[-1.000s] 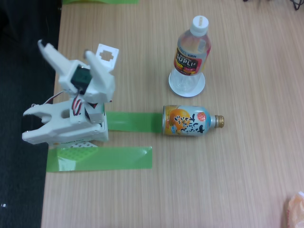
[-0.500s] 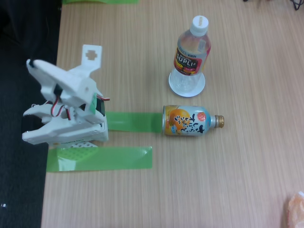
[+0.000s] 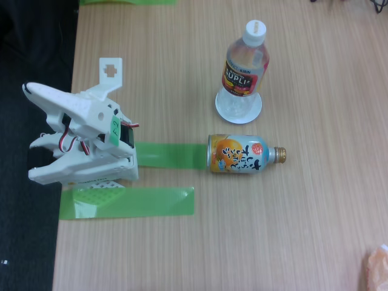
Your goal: Pick up the plastic bottle and stand it up on the white place
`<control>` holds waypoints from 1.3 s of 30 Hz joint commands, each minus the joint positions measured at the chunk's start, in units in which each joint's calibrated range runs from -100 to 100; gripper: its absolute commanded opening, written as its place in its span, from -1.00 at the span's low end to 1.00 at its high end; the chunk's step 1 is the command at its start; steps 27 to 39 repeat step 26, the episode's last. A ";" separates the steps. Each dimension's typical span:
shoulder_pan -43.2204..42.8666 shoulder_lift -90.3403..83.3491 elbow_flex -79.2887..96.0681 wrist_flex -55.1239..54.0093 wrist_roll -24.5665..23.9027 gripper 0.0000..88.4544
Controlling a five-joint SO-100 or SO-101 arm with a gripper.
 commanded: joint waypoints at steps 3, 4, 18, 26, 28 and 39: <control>0.26 0.00 0.27 -1.44 0.37 -0.98; 0.26 0.00 0.27 -1.44 0.37 -0.98; 0.26 0.00 0.27 -1.35 0.05 -0.98; 0.18 0.00 0.27 -1.35 0.05 -0.98; 0.18 0.00 0.27 -1.35 0.05 -0.98; 0.18 0.00 0.27 -1.35 0.05 -0.98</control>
